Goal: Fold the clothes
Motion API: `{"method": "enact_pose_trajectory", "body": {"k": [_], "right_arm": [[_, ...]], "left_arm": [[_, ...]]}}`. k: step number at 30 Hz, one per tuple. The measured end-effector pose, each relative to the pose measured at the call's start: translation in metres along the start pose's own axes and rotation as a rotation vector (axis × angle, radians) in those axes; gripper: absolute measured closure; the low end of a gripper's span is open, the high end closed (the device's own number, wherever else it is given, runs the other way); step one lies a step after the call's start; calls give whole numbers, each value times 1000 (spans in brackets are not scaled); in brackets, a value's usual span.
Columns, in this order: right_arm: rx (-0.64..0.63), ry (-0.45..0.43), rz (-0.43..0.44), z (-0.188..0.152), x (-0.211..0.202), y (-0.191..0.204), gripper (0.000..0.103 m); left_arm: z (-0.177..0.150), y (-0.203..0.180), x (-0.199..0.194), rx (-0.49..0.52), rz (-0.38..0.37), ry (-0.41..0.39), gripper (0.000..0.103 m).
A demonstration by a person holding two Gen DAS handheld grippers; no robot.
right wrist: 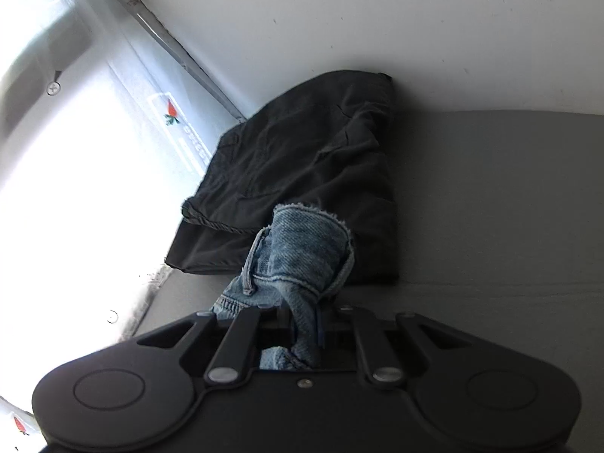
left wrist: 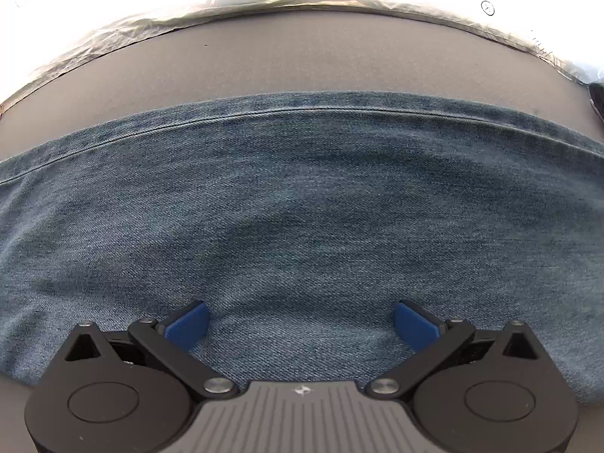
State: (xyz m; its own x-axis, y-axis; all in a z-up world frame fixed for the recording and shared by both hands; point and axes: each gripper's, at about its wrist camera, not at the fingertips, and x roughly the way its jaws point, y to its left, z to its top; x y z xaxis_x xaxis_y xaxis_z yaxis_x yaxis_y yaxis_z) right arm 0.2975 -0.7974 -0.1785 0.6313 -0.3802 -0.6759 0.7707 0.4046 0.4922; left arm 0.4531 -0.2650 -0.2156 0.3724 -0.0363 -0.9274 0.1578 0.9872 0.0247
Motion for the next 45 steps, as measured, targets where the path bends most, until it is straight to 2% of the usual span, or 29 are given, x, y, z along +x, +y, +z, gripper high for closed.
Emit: {"method": "enact_pose_trajectory", "body": {"k": [2,4,6,7,9,11,13,14,16,19,21,25,27,30,34,38,42,45], "right_arm": [[-28,16,-93,-5,0,1,70],[-71,-11,-163,-5,-13,10,52],[-150,-63,-211,-2,-31,25,47],[-198,-75,-229,-3,-39,34,38],[-279,-83,-214,-9,-51,50,32],[-286,-59,-111,-17,-59,55,37],[-258,-13,17,-31,-59,64,53],[-253,25,74,-44,-57,74,57],[-296,106,137,-73,-54,100,76],[-362,204,226,-124,-54,139,78],[-381,279,297,-154,-58,160,78],[-428,424,408,-209,-63,199,78],[-489,471,411,-236,-63,216,78],[-553,532,394,-270,-59,235,83],[-602,568,352,-301,-51,253,87],[-628,567,314,-317,-46,265,92],[-623,555,292,-315,-39,275,93],[-574,565,283,-312,-32,274,94]], "left_arm": [[1,0,0,4,-3,2,0],[1,0,0,6,-5,6,0],[1,-1,0,5,-5,2,0],[0,-1,0,5,-5,-1,0],[-2,0,-1,7,-8,-10,0],[-4,0,-2,5,-10,-16,0],[-7,0,-3,5,-14,-31,0],[-7,1,-3,10,-20,-37,0],[-12,8,-7,6,-49,-46,1],[-18,34,-21,-48,-77,-68,1],[-24,62,-31,-120,-76,-86,1],[-49,137,-46,-342,-51,-107,4],[-62,182,-49,-457,-20,-120,6],[-89,237,-57,-595,67,-143,11],[-113,295,-65,-702,127,-177,12],[-115,324,-61,-753,175,-212,11],[-104,337,-51,-737,217,-233,11],[-97,344,-42,-737,239,-230,9]]}}
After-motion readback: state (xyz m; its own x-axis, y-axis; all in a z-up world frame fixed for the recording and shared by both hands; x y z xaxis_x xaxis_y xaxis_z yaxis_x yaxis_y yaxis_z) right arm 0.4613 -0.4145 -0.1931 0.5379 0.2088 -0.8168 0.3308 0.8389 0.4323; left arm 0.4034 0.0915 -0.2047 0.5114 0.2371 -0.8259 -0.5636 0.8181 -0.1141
